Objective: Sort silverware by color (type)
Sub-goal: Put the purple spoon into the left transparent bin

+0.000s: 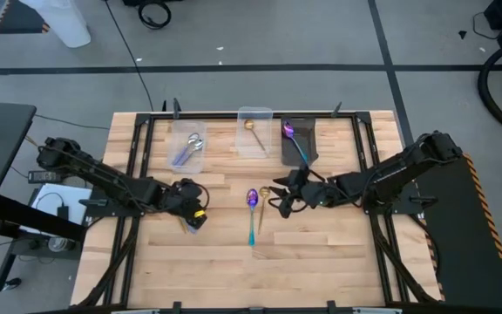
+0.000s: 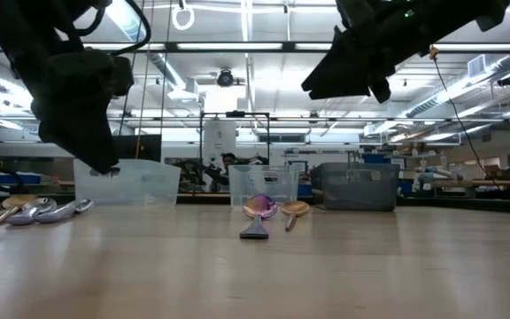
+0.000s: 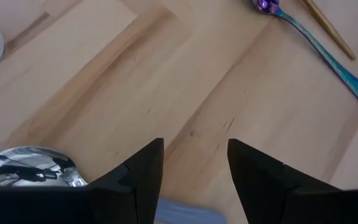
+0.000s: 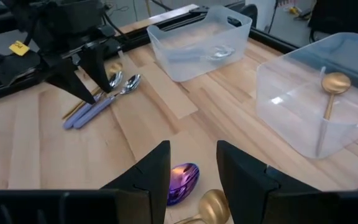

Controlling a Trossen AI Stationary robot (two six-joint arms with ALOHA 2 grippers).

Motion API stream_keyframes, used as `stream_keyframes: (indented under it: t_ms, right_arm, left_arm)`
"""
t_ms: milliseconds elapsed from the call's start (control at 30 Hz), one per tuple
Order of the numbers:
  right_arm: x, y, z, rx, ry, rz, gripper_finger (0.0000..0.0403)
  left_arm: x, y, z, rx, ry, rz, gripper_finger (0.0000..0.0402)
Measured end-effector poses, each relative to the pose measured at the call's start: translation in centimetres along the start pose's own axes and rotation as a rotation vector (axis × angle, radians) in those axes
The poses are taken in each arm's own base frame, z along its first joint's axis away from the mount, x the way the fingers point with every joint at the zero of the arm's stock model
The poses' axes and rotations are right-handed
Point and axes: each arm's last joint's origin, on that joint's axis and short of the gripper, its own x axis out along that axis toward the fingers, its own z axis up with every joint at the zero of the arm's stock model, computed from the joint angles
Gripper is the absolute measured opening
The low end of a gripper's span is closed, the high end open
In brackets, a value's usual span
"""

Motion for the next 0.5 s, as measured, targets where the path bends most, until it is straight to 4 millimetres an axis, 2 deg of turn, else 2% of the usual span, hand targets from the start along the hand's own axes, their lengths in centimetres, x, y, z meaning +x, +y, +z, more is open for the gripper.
stream_keyframes:
  t_ms: [100, 233, 500]
  right_arm:
    - [-0.3, 0.3, -0.2, -0.012, -0.010, -0.011, 0.0140]
    - [-0.5, 0.0, -1.4, -0.013, -0.016, -0.026, 0.0140]
    - [-0.6, -1.1, -3.4, 0.015, -0.017, -0.050, 0.0140]
  left_arm:
    - [-0.1, -0.1, -0.1, -0.043, -0.013, 0.003, 0.0188]
    - [-0.4, -0.6, -0.1, -0.093, -0.020, -0.015, 0.0187]
    - [-1.7, -2.3, 1.4, -0.115, -0.098, -0.054, 0.0161]
